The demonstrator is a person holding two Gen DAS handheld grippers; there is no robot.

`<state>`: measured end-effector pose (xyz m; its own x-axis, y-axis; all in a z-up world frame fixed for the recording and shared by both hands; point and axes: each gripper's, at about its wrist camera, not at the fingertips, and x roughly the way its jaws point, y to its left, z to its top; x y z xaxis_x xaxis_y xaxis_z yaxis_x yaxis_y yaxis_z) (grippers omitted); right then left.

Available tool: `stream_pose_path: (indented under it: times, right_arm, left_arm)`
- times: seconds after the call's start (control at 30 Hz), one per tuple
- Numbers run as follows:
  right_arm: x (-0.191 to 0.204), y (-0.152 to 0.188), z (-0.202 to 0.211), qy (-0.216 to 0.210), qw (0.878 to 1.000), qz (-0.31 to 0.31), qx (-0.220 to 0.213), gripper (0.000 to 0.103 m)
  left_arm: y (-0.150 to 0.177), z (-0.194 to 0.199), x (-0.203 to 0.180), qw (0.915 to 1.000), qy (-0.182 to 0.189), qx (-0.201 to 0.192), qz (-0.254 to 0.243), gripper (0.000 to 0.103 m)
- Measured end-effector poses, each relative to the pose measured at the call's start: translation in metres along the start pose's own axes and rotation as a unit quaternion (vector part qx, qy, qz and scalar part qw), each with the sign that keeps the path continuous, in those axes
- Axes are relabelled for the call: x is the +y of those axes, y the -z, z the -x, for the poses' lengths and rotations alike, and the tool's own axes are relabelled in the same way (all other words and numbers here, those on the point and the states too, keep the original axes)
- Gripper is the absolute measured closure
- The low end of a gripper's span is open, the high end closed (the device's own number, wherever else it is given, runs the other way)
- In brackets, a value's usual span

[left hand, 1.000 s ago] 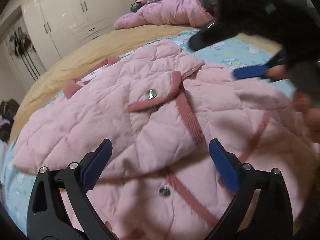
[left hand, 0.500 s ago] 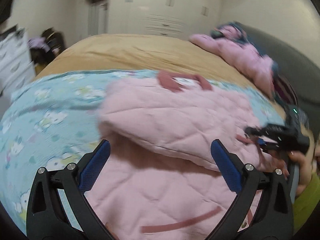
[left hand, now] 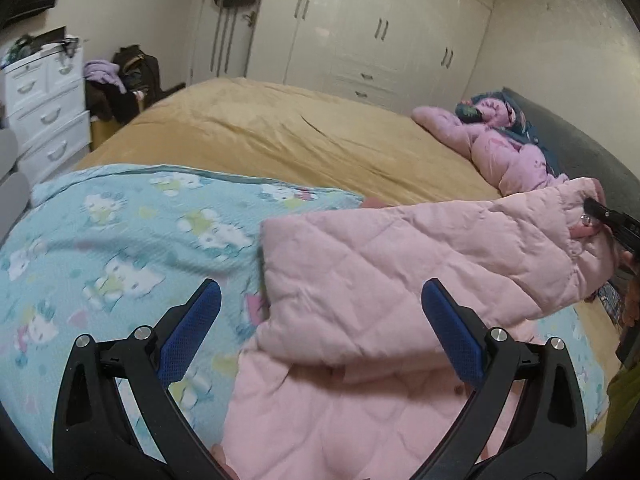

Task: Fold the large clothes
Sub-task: 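Grasp a sleeve cuff with the right gripper and lift it, then lay the held sleeve across the jacket front and open the right gripper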

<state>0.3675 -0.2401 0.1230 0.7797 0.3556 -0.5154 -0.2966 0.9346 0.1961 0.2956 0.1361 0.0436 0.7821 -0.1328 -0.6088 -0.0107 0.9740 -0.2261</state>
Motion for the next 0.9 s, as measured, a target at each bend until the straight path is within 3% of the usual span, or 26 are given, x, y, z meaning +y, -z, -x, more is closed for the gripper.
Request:
stream_pose_path:
  times: [0.27, 0.33, 0.4, 0.47, 0.63, 0.77, 0.9]
  right_arm:
    - [-0.037, 0.025, -0.043, 0.039, 0.999, -0.016, 0.027, 0.089]
    - [-0.048, 0.034, -0.048, 0.046, 0.998, -0.025, 0.035, 0.089]
    - [-0.052, 0.043, -0.053, 0.052, 0.997, -0.028, 0.041, 0.089]
    - [-0.055, 0.047, -0.058, 0.060, 0.997, -0.026, 0.044, 0.094]
    - [-0.063, 0.059, -0.077, 0.077, 0.993, -0.034, 0.077, 0.094]
    - [-0.067, 0.066, -0.087, 0.086, 0.991, -0.048, 0.091, 0.093]
    - [-0.073, 0.067, -0.088, 0.120, 0.983, -0.083, 0.110, 0.080]
  left_arm:
    - [-0.025, -0.085, -0.044, 0.9987, 0.016, 0.044, -0.019, 0.009]
    - [-0.022, -0.109, -0.046, 0.9974, 0.021, 0.068, -0.008, 0.016]
    - [-0.017, -0.126, -0.050, 0.9962, 0.000, 0.085, -0.018, 0.037]
    - [-0.008, -0.142, -0.053, 0.9939, -0.002, 0.106, -0.028, 0.045]
    - [0.021, -0.178, -0.061, 0.9831, -0.021, 0.168, -0.069, 0.045]
    - [0.033, -0.190, -0.056, 0.9810, -0.023, 0.179, -0.072, 0.044]
    - [0.035, -0.196, -0.055, 0.9805, -0.020, 0.182, -0.070, 0.043]
